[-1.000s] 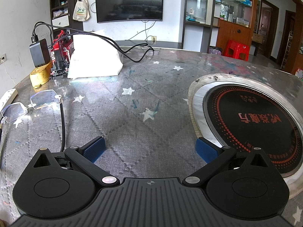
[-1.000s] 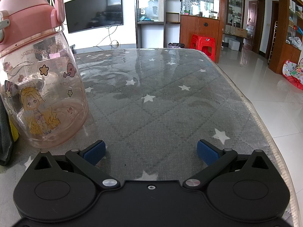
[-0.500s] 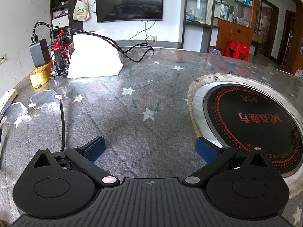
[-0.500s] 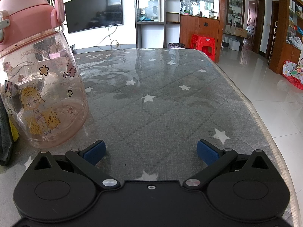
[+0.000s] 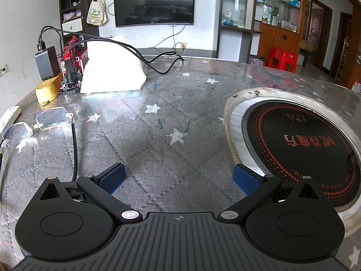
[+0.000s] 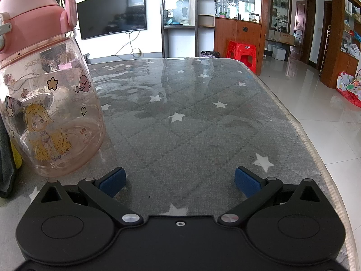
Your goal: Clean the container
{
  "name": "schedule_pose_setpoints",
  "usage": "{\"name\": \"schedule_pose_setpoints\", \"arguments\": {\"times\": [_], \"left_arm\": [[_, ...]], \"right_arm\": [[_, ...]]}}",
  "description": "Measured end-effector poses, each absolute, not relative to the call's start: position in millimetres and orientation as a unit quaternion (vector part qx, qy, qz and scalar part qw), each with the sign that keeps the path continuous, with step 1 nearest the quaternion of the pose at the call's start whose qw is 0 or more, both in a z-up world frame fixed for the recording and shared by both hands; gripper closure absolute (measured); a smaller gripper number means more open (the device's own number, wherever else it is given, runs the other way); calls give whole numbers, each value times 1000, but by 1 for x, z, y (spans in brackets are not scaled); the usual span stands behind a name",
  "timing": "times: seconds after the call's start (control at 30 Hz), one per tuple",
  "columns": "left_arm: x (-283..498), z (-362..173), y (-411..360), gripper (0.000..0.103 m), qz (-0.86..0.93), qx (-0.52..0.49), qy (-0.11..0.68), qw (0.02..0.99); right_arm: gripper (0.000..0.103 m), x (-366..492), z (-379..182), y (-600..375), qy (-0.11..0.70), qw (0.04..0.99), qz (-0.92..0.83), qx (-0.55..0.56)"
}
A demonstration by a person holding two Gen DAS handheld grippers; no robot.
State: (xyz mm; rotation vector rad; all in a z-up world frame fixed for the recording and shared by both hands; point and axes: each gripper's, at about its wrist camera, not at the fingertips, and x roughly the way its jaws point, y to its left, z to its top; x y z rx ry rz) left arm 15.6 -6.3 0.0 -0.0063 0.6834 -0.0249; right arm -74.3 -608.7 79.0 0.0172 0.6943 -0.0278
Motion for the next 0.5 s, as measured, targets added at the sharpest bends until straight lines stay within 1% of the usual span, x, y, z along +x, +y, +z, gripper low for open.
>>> {"name": "schedule_pose_setpoints", "arguments": {"times": [0.5], "left_arm": [[15,0,-7,0,-12,-3,335,942]], "right_arm": [[0,-70,79,-618,341,940,-14,8]]}}
